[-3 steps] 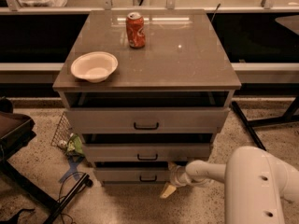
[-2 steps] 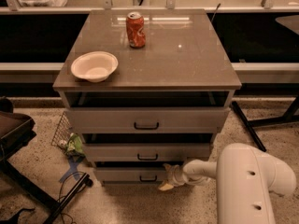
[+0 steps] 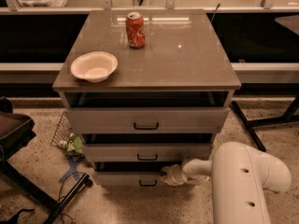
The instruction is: Open bottom drawer
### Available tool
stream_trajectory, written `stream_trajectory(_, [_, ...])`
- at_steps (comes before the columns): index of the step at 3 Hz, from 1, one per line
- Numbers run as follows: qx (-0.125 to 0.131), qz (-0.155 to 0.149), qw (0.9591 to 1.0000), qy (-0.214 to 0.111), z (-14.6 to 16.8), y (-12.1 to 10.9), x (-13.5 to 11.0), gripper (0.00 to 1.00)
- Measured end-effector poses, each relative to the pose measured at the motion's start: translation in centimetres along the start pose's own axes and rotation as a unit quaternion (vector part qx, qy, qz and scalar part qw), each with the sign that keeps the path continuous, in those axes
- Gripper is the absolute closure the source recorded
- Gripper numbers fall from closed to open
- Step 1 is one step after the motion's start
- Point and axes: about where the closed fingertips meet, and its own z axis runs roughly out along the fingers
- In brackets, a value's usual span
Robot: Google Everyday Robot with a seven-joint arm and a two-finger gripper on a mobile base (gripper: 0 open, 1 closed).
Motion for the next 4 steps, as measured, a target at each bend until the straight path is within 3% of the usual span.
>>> stream_trajectory(1, [0.0,0.0,1.0,0.0,-0.4,-0.1,-0.3,1.0])
stream_trajectory(4, [-0.001,0.006,1.0,-0.002,-2.4,1.8,0.3,1.0])
